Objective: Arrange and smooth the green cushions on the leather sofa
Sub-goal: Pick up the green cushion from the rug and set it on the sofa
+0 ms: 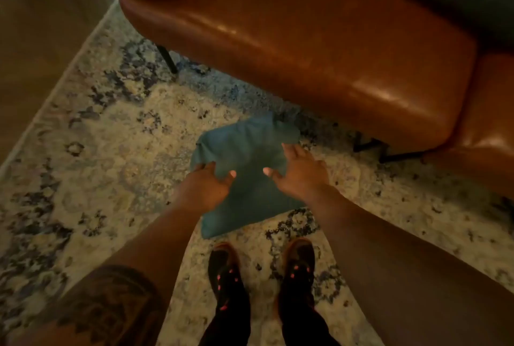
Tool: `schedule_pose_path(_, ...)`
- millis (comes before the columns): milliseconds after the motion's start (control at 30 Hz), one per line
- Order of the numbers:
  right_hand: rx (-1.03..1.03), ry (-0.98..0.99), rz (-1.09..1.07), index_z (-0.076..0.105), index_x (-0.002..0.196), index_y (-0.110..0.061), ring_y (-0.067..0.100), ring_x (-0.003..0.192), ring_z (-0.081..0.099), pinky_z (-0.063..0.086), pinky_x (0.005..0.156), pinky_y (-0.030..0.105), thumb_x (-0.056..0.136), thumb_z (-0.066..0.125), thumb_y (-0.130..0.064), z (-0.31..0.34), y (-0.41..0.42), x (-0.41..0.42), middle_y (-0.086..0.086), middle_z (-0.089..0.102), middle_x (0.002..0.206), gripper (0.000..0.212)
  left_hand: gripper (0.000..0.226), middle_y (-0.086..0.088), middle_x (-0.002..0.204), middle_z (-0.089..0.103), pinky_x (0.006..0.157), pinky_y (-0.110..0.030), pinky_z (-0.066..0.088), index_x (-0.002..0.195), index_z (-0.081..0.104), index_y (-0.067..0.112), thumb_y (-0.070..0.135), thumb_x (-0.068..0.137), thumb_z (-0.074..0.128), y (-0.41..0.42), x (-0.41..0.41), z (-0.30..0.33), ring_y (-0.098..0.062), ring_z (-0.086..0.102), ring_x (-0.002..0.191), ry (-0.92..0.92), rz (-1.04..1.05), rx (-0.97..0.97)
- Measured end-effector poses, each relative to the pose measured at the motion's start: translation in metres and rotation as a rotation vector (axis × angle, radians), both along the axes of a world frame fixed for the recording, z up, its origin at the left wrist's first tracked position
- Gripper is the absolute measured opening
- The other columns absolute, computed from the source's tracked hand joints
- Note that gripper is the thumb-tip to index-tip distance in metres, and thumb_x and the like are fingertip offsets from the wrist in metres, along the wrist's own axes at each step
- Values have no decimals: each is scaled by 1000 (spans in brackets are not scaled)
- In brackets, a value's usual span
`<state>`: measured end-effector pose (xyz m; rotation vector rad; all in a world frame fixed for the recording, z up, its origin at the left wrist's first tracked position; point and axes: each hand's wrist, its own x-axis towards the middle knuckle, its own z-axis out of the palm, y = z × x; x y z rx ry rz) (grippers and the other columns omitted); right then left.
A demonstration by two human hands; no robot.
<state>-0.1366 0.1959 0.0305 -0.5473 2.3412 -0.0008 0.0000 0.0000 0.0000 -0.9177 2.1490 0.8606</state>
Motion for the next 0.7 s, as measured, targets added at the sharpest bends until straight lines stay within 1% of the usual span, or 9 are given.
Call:
schedule_pose_path(67,21,-34,-10,-2,168,-28,29,160,14,24,120,64,91,38,-86,-28,-1,-7,1,1,176,104,107,-10,167,26,112,-59,41,159,25,27,94,75,28,1,-3,-24,-42,40,145,-26,17,-12)
schedule_pose_path(133,45,-76,-36,-14,166,-31,31,162,5,19,120,70,85,42,-91,-57,0,-12,3,-10,176,115,97,-7,170,17,114,-60,37,162,18,26,85,87,37,4,-3,-48,-43,32,149,-25,-14,-41)
schedule_pose_path(200,62,-101,-52,-24,162,-37,34,162,-5,15,119,74,75,48,-96,-84,-2,-14,2,-23,174,127,95,-5,172,7,119,-60,31,164,10,25,80,91,41,10,-4,-71,-42,20,154,10,1,-40)
schedule_pose_path(333,31,-122,-93,-39,151,-47,35,159,-20,14,116,80,59,66,-96,-136,1,-11,-10,-48,161,148,109,-3,173,-16,125,-60,15,164,-10,30,83,86,45,23,-3,-116,-39,-5,158,48,44,-10)
schedule_pose_path(400,2,-115,-132,-40,150,-50,35,158,-23,14,117,81,58,72,-92,-159,1,-7,-14,-53,156,151,117,0,171,-22,126,-60,12,162,-16,33,85,80,50,28,-1,-138,-37,-12,158,75,68,12)
schedule_pose_path(467,-33,-108,-153,-37,151,-51,36,158,-21,15,116,81,59,73,-91,-174,-3,-7,-15,-50,158,149,125,2,170,-25,126,-59,10,161,-19,34,82,77,60,30,1,-153,-36,-16,157,130,92,22)
schedule_pose_path(533,-74,-91,-166,-29,156,-50,38,159,-14,20,116,79,60,73,-90,-183,-5,-10,-13,-40,165,145,125,1,171,-22,125,-57,12,163,-16,32,74,79,67,32,1,-162,-36,-14,157,214,138,-9)
schedule_pose_path(633,-91,-23,-151,-15,161,-49,38,156,4,30,113,73,63,70,-91,-184,-6,-13,-9,-17,172,136,115,0,172,-17,125,-54,16,164,-11,31,66,86,66,38,-5,-168,-35,-8,159,250,177,-71)
schedule_pose_path(700,-110,17,-164,-1,163,-48,37,152,15,33,111,69,65,69,-90,-183,-7,-11,-4,2,172,128,105,-1,173,-10,126,-53,22,165,-6,30,62,91,62,37,-9,-166,-34,1,159,241,157,-83)
